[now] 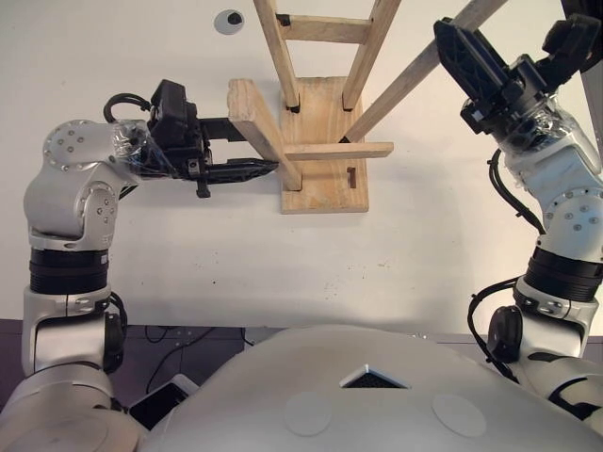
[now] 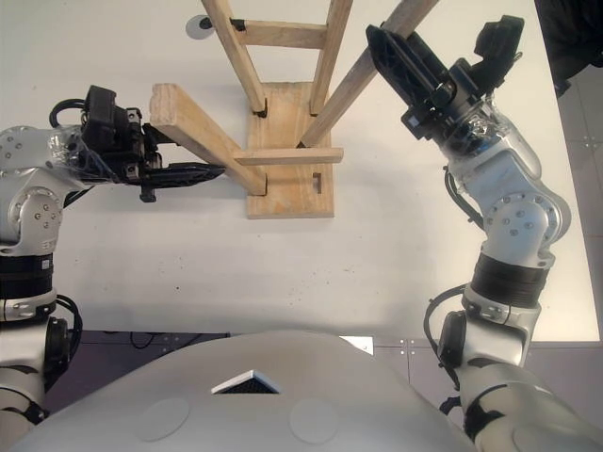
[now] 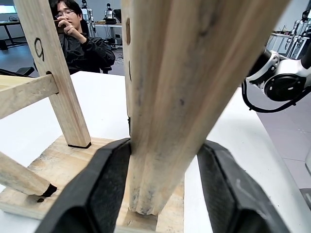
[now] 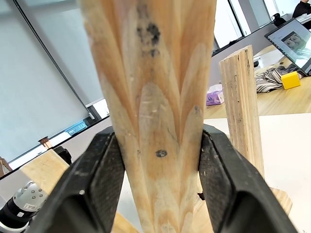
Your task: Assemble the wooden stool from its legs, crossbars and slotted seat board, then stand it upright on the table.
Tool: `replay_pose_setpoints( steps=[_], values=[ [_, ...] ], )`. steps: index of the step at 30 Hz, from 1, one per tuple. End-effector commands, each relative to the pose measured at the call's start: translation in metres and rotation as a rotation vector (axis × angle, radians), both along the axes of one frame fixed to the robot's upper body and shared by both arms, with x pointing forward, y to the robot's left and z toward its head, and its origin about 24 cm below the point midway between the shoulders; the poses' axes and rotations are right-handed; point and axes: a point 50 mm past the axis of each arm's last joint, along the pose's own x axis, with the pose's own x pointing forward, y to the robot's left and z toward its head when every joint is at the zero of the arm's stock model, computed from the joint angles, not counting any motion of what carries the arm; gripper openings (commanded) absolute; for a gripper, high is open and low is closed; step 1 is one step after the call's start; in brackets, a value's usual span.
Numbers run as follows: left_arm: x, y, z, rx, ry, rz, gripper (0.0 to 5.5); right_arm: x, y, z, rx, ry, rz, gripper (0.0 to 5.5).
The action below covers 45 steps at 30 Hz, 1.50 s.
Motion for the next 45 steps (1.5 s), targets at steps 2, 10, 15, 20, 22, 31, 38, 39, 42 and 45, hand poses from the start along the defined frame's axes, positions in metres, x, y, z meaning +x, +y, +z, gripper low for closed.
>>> replay_pose_setpoints(
  steps=[2, 10, 15, 20, 22, 31, 38, 39, 42, 45],
  values=[
    [0.0, -0.003, -0.002, 0.066, -0.053, -0.026, 2.1, -0.001, 0.003, 0.0, 0.003, -0.016, -0.004, 2.04],
    [-0.008, -0.007, -0.038, 0.263, -0.024, -0.012, 2.01, -0.007, 0.003, -0.006, -0.02, 0.007, 0.0, 2.04],
    [-0.004, -0.008, -0.039, 0.275, -0.025, 0.012, 2.01, -0.014, 0.003, -0.019, -0.159, -0.008, 0.031, 2.04],
    [-0.001, -0.007, -0.036, 0.277, -0.026, 0.008, 2.01, -0.014, -0.001, -0.024, -0.263, -0.061, 0.006, 2.04],
    [-0.002, -0.008, -0.035, 0.275, -0.025, 0.003, 2.01, -0.014, -0.003, -0.024, -0.285, -0.076, 0.005, 2.04],
    [-0.004, -0.007, -0.035, 0.264, -0.007, -0.013, 2.01, -0.016, -0.017, -0.045, -0.446, -0.054, 0.049, 2.03],
    [-0.004, 0.002, -0.031, 0.219, 0.009, -0.059, 2.01, -0.011, -0.048, -0.059, -0.493, 0.077, 0.127, 2.03],
    [-0.002, 0.003, -0.03, 0.208, 0.006, -0.059, 2.01, -0.011, -0.051, -0.061, -0.511, 0.085, 0.143, 2.03],
    [0.003, 0.007, -0.026, 0.189, 0.006, -0.071, 2.01, -0.014, -0.057, -0.064, -0.608, 0.082, 0.234, 2.03],
    [0.005, 0.008, -0.025, 0.18, 0.018, -0.09, 2.01, -0.019, -0.062, -0.063, -0.724, 0.049, 0.333, 2.03]
  ],
)
